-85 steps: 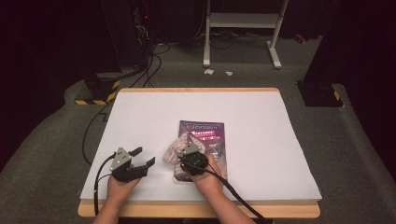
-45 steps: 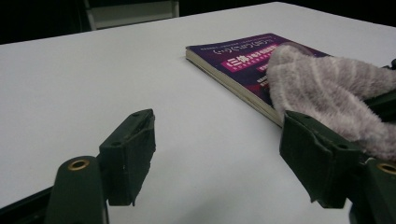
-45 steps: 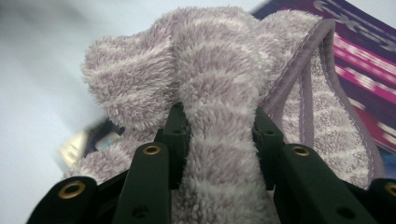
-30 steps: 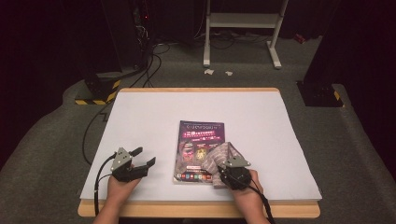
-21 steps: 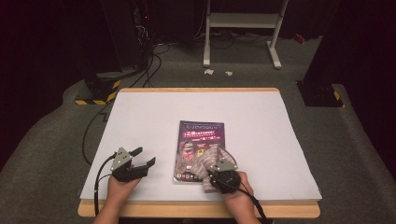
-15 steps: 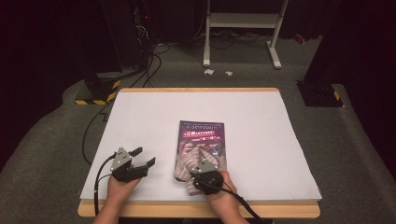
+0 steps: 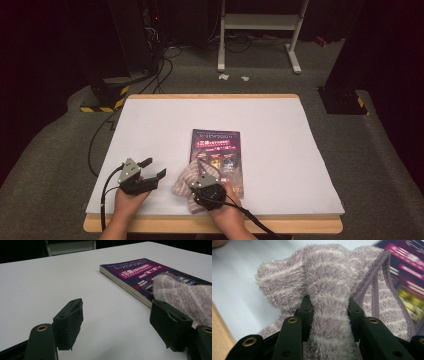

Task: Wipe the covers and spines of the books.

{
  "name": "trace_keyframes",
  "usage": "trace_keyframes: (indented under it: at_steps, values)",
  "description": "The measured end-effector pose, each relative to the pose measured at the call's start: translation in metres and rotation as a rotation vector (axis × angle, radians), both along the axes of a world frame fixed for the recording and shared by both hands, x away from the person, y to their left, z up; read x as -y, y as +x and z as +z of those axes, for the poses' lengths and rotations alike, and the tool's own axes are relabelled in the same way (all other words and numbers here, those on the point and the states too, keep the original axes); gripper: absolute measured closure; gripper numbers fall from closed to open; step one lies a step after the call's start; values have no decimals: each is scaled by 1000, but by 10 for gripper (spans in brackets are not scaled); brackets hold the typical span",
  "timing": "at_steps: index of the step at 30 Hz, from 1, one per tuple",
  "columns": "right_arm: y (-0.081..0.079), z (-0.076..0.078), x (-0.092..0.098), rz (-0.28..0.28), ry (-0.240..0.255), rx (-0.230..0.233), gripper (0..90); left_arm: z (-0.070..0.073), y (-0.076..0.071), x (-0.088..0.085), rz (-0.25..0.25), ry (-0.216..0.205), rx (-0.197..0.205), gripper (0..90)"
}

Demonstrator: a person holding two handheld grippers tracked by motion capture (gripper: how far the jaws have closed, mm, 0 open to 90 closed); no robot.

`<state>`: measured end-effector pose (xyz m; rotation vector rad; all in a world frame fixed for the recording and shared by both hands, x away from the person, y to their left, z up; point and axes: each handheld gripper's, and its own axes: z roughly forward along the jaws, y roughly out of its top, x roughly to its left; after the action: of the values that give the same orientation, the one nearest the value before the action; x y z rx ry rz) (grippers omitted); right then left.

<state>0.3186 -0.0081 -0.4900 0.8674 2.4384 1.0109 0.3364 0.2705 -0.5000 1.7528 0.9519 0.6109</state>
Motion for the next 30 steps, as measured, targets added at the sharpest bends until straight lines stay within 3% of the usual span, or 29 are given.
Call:
trace_keyframes:
  at_steps: [8, 10, 16, 21, 30]
  values:
    - [4, 0, 60, -136, -6, 8, 655, 0, 0, 1, 1, 5, 0, 270]
    - [4, -1, 84, -190, 1, 8, 655, 0, 0, 1, 2, 6, 1, 270]
    - [0, -1, 129, -293, 18, -5, 655, 0, 0, 1, 5, 7, 0, 270]
    - [-13, -2, 131, -285, -8, 21, 657, 0, 0, 2, 7, 10, 0, 270]
    - [-25, -1, 108, -233, -38, 59, 657, 0, 0, 1, 4, 6, -3, 270]
